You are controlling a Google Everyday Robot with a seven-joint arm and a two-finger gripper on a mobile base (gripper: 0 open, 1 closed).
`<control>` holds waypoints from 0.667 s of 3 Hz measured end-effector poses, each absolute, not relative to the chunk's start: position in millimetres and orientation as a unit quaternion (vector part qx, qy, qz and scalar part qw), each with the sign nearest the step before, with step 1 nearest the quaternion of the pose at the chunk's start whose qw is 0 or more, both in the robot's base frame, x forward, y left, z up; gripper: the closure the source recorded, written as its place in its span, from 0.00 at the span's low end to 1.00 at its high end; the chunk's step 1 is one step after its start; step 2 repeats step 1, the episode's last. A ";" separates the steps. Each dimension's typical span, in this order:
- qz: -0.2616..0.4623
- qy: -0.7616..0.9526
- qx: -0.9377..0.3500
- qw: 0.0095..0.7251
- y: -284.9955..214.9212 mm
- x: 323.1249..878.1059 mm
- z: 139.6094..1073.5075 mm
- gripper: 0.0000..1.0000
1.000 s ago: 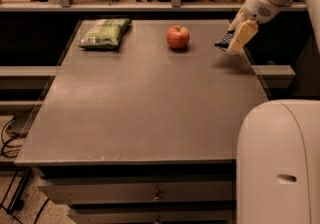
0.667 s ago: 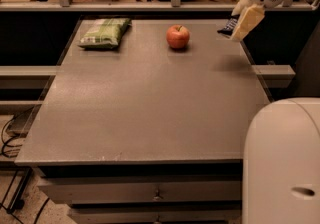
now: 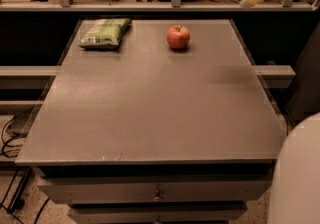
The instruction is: Pick rxbar blueberry
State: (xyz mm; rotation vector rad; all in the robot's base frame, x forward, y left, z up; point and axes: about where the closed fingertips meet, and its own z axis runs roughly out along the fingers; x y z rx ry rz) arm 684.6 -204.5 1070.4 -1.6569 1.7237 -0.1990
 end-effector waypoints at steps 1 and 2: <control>-0.081 0.665 -0.645 0.367 -202.6 681.8 1076.9 1.00; -0.081 0.665 -0.645 0.367 -202.6 681.8 1076.9 1.00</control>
Offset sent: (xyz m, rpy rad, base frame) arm 0.0000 0.0000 0.0000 0.0000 0.0000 0.0000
